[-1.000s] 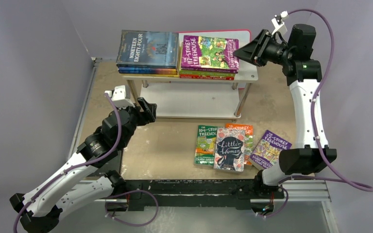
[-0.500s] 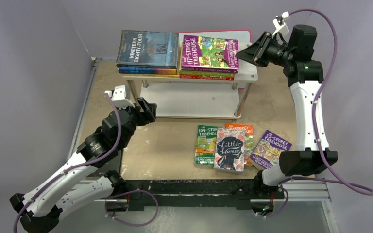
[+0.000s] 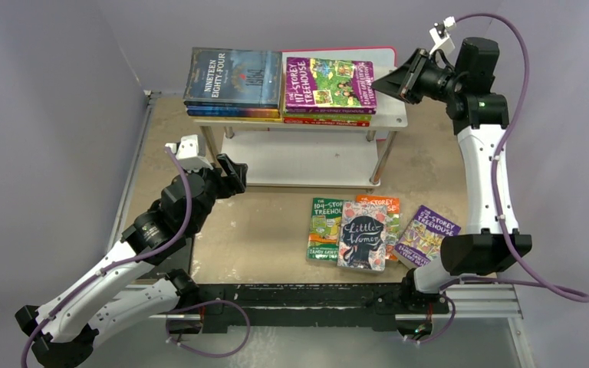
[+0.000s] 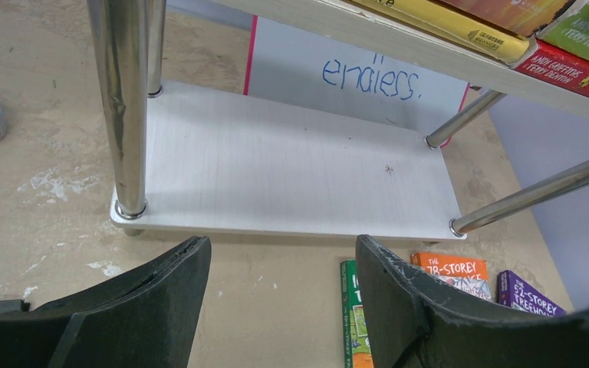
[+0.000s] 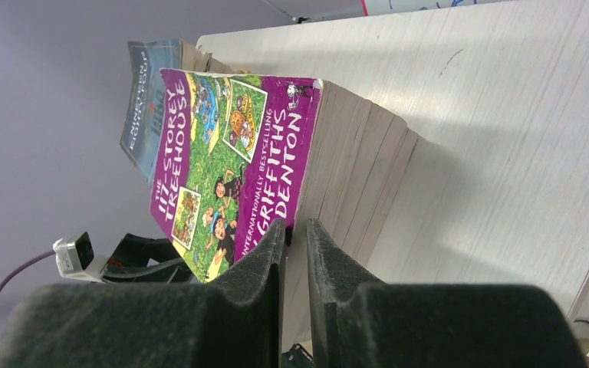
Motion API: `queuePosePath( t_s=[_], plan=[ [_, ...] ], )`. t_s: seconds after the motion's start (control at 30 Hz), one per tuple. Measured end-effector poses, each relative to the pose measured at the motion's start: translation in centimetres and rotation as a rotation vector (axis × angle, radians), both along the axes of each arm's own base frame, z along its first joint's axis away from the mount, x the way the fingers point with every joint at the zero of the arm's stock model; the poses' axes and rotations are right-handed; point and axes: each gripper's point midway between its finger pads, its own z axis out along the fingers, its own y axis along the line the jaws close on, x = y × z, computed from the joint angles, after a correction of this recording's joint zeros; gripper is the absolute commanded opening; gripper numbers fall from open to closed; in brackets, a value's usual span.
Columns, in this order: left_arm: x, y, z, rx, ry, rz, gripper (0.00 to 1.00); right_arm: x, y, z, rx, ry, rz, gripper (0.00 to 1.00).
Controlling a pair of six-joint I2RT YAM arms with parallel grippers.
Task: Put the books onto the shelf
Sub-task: Place the book on the shelf.
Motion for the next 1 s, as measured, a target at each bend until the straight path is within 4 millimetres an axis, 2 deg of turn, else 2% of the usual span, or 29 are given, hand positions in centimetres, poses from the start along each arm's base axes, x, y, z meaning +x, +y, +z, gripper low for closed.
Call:
queuePosePath(
  t_s=[0.23, 0.37, 0.47, 0.6, 0.77, 0.9, 1.0],
  plan=[
    [0.0, 0.0, 0.0, 0.000, 0.000, 0.000, 0.68, 0.2, 0.1, 0.0, 0.018, 0.016, -0.010, 0.22],
    [0.0, 0.0, 0.0, -0.001, 0.000, 0.000, 0.68, 0.2, 0.3, -0.3, 0.030, 0.025, -0.040, 0.39],
    [0.0, 0.0, 0.0, -0.001, 0.000, 0.000, 0.68, -0.1, 0.4, -0.6, 0.033, 0.035, -0.059, 0.45],
    [0.0, 0.0, 0.0, -0.001, 0.001, 0.000, 0.68, -0.8, 0.1, -0.6, 0.023, 0.031, -0.088, 0.48],
    [0.0, -0.1, -0.1, 0.000, 0.003, 0.000, 0.68, -2.6, -0.2, 0.3, 0.015, -0.001, -0.107, 0.48],
    [0.0, -0.1, -0.1, 0.001, 0.004, 0.000, 0.68, -3.9, -0.2, 0.9, 0.015, -0.024, -0.106, 0.46],
    [0.0, -0.1, -0.1, 0.001, 0.004, 0.000, 0.68, -4.4, 0.0, 0.6, 0.021, -0.020, -0.091, 0.43]
  ],
)
